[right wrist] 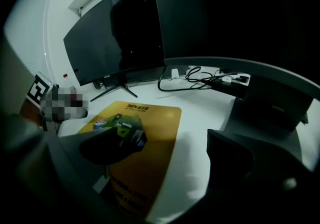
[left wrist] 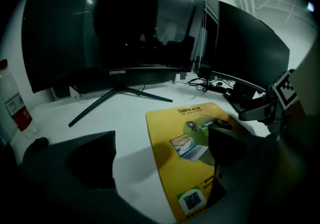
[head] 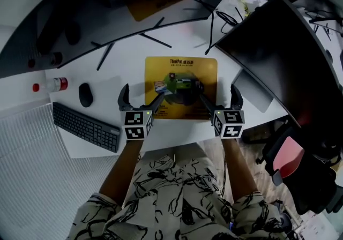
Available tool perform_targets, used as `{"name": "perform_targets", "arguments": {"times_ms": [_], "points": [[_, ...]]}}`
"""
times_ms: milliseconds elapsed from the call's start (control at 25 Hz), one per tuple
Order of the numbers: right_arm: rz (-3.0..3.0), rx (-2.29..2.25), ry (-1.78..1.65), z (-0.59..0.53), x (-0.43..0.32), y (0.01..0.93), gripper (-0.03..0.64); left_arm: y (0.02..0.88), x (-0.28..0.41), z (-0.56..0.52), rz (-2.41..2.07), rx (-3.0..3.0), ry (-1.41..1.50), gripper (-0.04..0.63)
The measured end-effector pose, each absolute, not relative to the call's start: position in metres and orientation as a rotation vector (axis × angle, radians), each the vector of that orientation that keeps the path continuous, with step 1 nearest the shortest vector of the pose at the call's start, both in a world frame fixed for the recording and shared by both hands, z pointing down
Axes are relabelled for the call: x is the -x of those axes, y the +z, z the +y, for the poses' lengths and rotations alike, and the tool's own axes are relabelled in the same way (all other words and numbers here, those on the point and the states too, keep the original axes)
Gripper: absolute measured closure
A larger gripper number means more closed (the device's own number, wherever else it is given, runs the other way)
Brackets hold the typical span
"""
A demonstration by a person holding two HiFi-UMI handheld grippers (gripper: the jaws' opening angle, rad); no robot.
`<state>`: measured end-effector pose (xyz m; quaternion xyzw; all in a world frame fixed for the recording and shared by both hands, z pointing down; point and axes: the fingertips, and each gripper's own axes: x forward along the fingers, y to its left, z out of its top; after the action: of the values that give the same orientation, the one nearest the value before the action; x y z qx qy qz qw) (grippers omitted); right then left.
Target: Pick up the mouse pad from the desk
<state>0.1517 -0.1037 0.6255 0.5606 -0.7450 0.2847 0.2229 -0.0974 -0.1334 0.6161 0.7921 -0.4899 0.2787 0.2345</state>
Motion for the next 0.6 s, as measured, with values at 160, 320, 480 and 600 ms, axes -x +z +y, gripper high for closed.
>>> {"name": "perform_targets", "arguments": {"times_ms": [160, 320, 480, 600], "points": [[-2.015, -1.523, 0.809, -0.106, -0.150, 0.642, 0.071, 0.636, 0.094, -0.131, -1.317, -2.152, 0.825, 0.036], [-1.973, -1.513, 0.809, -0.103, -0.150, 0.656, 0.091, 0.647, 0.095, -0.132, -1.325, -2.131, 0.842, 0.082], [-1.959, -1.525, 0.795, -0.104, -0.150, 0.660, 0.155, 0.652, 0.101, -0.133, -1.358, -2.096, 0.838, 0.137], [-1.938, -1.542, 0.775, -0.106, -0.152, 0.660, 0.210, 0.654, 0.102, -0.132, -1.362, -2.093, 0.860, 0.203]]}}
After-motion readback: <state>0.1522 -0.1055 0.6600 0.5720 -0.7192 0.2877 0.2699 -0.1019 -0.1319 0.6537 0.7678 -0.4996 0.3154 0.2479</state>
